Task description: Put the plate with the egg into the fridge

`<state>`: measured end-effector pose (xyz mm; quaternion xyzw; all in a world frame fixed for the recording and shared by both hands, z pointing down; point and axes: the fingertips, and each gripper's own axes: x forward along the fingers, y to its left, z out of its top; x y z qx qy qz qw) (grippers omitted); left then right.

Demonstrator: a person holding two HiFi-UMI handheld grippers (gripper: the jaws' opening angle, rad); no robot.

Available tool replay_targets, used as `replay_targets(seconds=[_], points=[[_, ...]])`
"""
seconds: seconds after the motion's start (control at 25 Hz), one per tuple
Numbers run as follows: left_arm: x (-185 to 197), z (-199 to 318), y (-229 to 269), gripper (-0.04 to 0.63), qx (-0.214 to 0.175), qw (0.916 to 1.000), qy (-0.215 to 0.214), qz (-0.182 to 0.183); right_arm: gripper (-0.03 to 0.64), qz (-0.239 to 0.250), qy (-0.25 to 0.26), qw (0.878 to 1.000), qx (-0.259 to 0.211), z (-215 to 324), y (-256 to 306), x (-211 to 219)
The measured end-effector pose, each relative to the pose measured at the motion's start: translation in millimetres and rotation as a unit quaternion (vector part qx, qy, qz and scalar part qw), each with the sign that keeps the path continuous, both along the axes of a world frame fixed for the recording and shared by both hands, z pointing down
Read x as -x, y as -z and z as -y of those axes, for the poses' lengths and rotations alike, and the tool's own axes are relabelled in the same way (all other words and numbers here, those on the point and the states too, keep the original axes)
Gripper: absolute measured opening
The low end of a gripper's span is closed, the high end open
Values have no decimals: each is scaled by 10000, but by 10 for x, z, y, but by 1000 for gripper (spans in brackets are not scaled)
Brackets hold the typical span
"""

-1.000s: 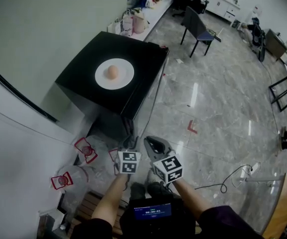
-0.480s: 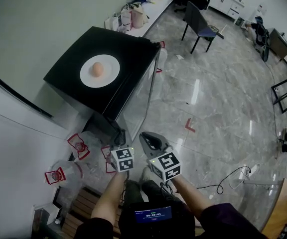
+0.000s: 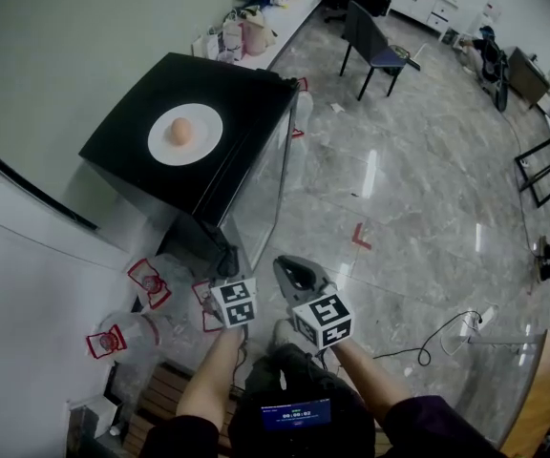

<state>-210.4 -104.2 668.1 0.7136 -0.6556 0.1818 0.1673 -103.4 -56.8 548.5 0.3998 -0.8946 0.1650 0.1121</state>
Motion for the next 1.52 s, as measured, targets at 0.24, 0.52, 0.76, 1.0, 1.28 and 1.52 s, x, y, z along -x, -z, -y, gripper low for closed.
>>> replay_targets(seconds=[0.24, 0.52, 0.76, 1.0, 1.28, 1.52], points=[[10, -14, -4, 51, 34, 9997, 235, -55, 11, -22, -166, 9999, 1, -143, -44, -254], [-63, -52, 12, 51, 79, 9974, 709, -86, 11, 19, 19, 10000, 75, -205, -42, -691], [-994, -281, -17, 45, -71, 9983, 563, -116, 11, 139, 348, 9993, -39, -263, -17, -1018], [-1792, -316, 79, 38, -250, 9948, 984, 1, 11, 100, 179, 9995, -254, -244, 25, -1624], [-2305, -258, 30, 35, -366, 9891, 1406, -229, 11, 70, -295, 9992, -257, -177, 10, -2422], [-2349, -252, 11, 35, -269, 9876, 1544, -127, 11, 115, -409, 9988, -239, -176, 6, -2596]])
